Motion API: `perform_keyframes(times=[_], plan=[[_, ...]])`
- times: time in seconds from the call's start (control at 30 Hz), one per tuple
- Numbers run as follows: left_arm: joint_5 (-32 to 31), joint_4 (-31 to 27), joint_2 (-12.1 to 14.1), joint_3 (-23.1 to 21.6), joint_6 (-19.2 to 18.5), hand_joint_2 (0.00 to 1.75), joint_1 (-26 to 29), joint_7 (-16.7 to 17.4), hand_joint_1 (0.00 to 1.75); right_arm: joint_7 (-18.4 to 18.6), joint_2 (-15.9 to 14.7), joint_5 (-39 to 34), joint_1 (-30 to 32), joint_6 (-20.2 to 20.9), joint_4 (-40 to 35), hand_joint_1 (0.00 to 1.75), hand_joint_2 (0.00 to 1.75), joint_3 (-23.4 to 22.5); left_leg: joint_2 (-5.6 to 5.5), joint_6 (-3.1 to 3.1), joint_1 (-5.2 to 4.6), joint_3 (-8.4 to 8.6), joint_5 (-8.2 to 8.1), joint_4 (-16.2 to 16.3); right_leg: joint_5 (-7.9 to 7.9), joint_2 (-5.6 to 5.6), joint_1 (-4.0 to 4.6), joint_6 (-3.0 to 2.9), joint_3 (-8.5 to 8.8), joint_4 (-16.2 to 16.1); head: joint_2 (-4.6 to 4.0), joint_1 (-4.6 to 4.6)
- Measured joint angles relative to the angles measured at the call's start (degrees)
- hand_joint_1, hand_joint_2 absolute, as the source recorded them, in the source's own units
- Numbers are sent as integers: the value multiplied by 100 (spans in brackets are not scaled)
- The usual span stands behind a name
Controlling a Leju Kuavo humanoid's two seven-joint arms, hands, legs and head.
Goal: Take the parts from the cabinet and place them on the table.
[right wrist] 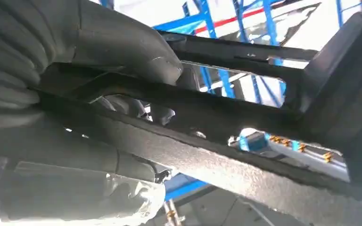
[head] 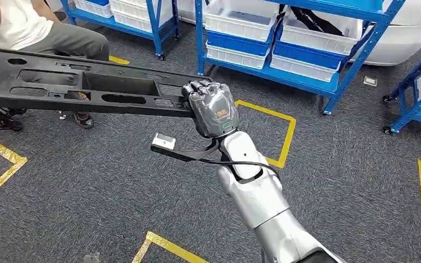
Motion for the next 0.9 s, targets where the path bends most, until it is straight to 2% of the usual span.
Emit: perform_keyframes(times=[0.03, 0.07, 0.1, 0.13, 0.17, 0.2, 0.23, 0.27, 0.3, 0.33, 0.37, 0.4, 0.47, 0.5, 0.53, 0.57, 0.6, 0.63, 0.67, 0.7, 0.73, 0.8, 0.83, 0.87, 0.9], plan=[[0, -2, 4, 0, 0, 175, 5, -2, 0, 2, 0, 9, 17, 4, 2, 171, 175, 0, 17, -23, 27, 69, 120, -142, -2, -52, -2, 2, 0, 2, 0, 2], [0, -2, 13, 0, 2, 175, 5, -2, 0, 4, -2, 18, 22, 18, 2, 171, 175, 0, 55, -51, 54, 273, 339, -533, -22, -101, -13, 33, 0, 11, 0, 0], [-9, -2, 33, 0, 2, 175, 3, -9, 0, 7, 0, 44, 21, 48, 0, 171, 175, 0, 161, -81, 72, 581, 584, -1083, -47, -137, -27, 70, 0, 45, 0, 0], [-20, -2, 37, 0, 2, 175, -1, -17, 0, 11, 0, 59, 22, 55, -9, 171, 175, 0, 367, -106, 90, 876, 747, -1585, -88, -179, -17, 131, 1, 94, 0, -9], [-33, 4, 4, -2, -4, 175, -15, -17, 0, 26, -2, 76, 20, 61, -24, 171, 175, 0, 407, -86, 29, 902, 678, -1639, -124, -198, 74, 183, -39, 133, 0, -30], [-46, 2, 9, -4, -9, 175, -15, -18, 0, 39, -11, 100, 29, 68, -37, 171, 175, 0, 284, 2, 53, 870, 707, -1657, -135, -227, 79, 205, -35, 147, 0, 30], [-52, 2, 13, -4, -13, 175, -14, -18, 0, 55, -13, 103, 47, 68, -57, 171, 175, 2, 250, 30, 40, 857, 703, -1656, -133, -254, 123, 208, -21, 134, 0, 50], [-57, 2, 13, -7, -15, 175, -13, -17, 0, 66, -26, 103, 60, 68, -66, 171, 175, 2, 187, 64, 1, 843, 704, -1654, -133, -298, 123, 215, -15, 125, 0, 50], [-61, 2, 13, -7, -20, 175, -15, -17, 0, 68, -26, 109, 80, 70, -85, 171, 175, 2, 122, 120, -14, 848, 715, -1663, -159, -365, 120, 256, -19, 129, 0, 46], [-63, 2, 13, -9, -26, 175, -14, -17, 0, 70, -31, 109, 99, 70, -125, 171, 175, 0, 76, 180, 4, 864, 729, -1692, -224, -308, 87, 293, -82, 186, 0, 50], [-68, 2, 11, -9, -39, 175, -19, -17, 0, 72, -37, 109, 99, 70, -159, 171, 175, 0, 49, 221, 1, 857, 737, -1693, -363, -111, 57, 271, -161, 420, 0, 55], [-79, 2, 13, -9, -50, 175, -33, -17, 0, 72, -59, 109, 103, 70, -179, 171, 175, -2, -4, 255, 1, 847, 745, -1693, -561, 34, 42, 236, -373, 865, 0, 63], [-105, 2, 11, -11, -52, 175, -40, -17, 0, 79, -131, 109, 162, 72, -194, 171, 175, -9, -130, 264, -4, 834, 749, -1693, -905, 140, 46, 211, -887, 1875, 0, 72], [-109, 2, 11, -11, -52, 175, -37, -11, 0, 83, -159, 112, 208, 72, -205, 171, 175, -15, -191, 270, -7, 832, 755, -1698, -930, 168, 66, 231, -1018, 2097, 0, 77], [-111, 2, 9, -11, -52, 175, -34, -4, 0, 83, -177, 129, 239, 74, -223, 171, 175, -15, -254, 275, -14, 829, 759, -1698, -856, 183, 72, 256, -1005, 2008, 0, 74], [-111, 2, 4, -11, -50, 175, -35, 0, 0, 85, -190, 149, 250, 81, -238, 171, 175, -15, -317, 277, -23, 829, 762, -1697, -690, 194, 94, 279, -843, 1676, 0, 79], [-112, 2, -4, -11, -50, 175, -37, 0, 0, 83, -197, 160, 249, 85, -256, 171, 175, -15, -373, 273, -39, 837, 769, -1699, -457, 231, 101, 288, -596, 1137, 0, 79], [-112, 2, -11, -13, -50, 175, -39, 0, 0, 85, -197, 160, 246, 83, -288, 171, 175, -15, -424, 264, -40, 838, 776, -1701, -231, 372, 121, 259, -329, 549, 0, 83], [-112, 4, -35, -13, -50, 175, -38, 0, 0, 83, -197, 162, 245, 85, -313, 171, 175, -15, -453, 249, -18, 812, 786, -1700, -127, 587, 122, 197, -172, 214, 0, 74], [-111, 0, -26, -13, -48, 175, -50, 0, 0, 85, -201, 166, 244, 85, -323, 171, 175, -15, -517, 222, -36, 801, 798, -1697, -93, 531, 151, 167, -149, 201, 0, 68], [-111, 0, -35, -13, -50, 175, -45, 0, 0, 85, -210, 168, 250, 87, -328, 171, 175, -15, -546, 191, -27, 792, 813, -1703, -91, 485, 185, 163, -151, 207, 0, 101], [-114, 2, -46, -13, -50, 175, -32, 2, 0, 85, -205, 195, 249, 87, -341, 171, 175, -15, -638, 124, -22, 794, 848, -1752, -70, 406, 177, 135, -124, 178, 0, 98], [-114, -2, -28, -13, -46, 175, -32, 2, 0, 85, -192, 197, 254, 87, -354, 171, 175, -15, -546, 109, -13, 776, 807, -1715, -10, 339, -18, 64, -91, 74, 0, 81], [-114, 0, -22, -13, -46, 175, -34, 2, 0, 85, -184, 199, 253, 87, -356, 171, 175, -17, -251, 91, -57, 708, 668, -1536, -12, 283, 35, 21, -59, 48, 0, 68], [-114, 0, -20, -13, -46, 175, -36, 2, 0, 85, -184, 201, 246, 87, -363, 171, 175, -17, -107, 73, -43, 564, 467, -1212, -15, 230, 48, -33, -47, 52, 0, 42]])
